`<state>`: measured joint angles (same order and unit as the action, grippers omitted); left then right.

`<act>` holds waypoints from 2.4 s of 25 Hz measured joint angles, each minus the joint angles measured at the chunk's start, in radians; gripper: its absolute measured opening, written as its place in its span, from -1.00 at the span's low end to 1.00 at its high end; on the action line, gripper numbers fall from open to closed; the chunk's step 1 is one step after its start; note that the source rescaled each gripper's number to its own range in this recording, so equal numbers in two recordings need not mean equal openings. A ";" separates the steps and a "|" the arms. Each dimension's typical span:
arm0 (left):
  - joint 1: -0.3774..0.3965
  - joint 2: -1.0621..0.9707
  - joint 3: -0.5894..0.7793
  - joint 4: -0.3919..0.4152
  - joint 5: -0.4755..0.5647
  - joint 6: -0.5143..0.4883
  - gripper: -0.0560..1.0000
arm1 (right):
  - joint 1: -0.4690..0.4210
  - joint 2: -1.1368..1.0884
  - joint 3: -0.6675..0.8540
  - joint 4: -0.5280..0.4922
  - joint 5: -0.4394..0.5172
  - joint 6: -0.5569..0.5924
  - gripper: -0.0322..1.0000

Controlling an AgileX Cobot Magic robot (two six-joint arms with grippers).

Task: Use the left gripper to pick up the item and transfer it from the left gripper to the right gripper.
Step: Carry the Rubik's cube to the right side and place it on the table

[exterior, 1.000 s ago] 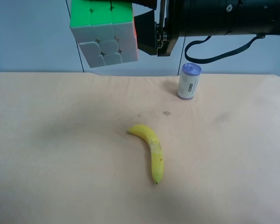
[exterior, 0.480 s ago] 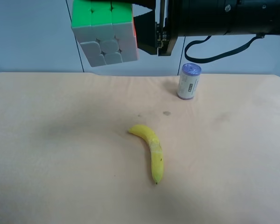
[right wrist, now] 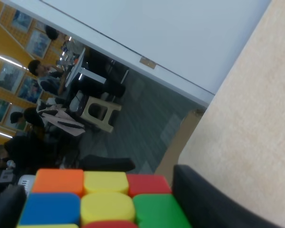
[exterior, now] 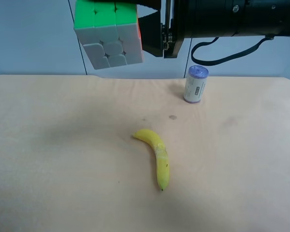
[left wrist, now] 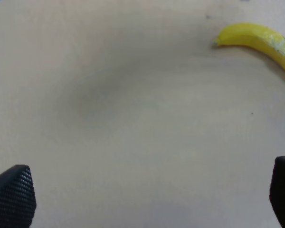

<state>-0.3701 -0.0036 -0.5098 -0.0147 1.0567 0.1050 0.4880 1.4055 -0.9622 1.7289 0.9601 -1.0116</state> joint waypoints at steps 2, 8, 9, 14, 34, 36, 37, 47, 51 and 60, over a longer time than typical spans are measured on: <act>0.007 0.000 0.000 0.000 0.000 0.000 1.00 | 0.000 0.000 0.000 0.000 0.000 0.000 -0.94; 0.202 0.000 0.000 -0.001 0.000 0.000 1.00 | 0.000 0.000 0.000 0.000 0.000 0.001 -0.94; 0.248 0.000 0.000 -0.001 0.000 0.000 1.00 | 0.000 0.000 0.000 0.000 0.000 0.001 -0.94; 0.389 0.000 0.000 -0.003 0.000 0.000 1.00 | 0.000 0.000 0.000 0.000 0.000 0.001 -0.94; 0.407 0.000 0.000 -0.004 0.000 0.000 1.00 | 0.000 0.000 0.000 -0.007 0.001 0.001 -0.94; 0.407 0.000 0.000 -0.004 0.000 0.000 1.00 | 0.000 0.000 0.000 -0.015 0.001 0.001 -0.94; 0.407 0.000 0.000 -0.004 0.000 0.000 1.00 | 0.000 0.000 0.000 -0.018 0.001 0.001 -0.94; 0.407 0.000 0.000 -0.004 0.000 0.000 1.00 | 0.000 0.000 0.000 -0.028 0.001 0.001 -0.94; 0.407 0.000 0.000 -0.004 0.000 0.000 1.00 | 0.000 0.000 0.000 -0.028 0.001 0.001 -0.94; 0.407 0.000 0.000 -0.004 0.000 0.000 1.00 | 0.000 0.000 0.000 -0.028 0.001 0.006 -0.94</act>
<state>0.0372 -0.0036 -0.5098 -0.0186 1.0567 0.1050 0.4880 1.4055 -0.9622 1.7006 0.9610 -1.0058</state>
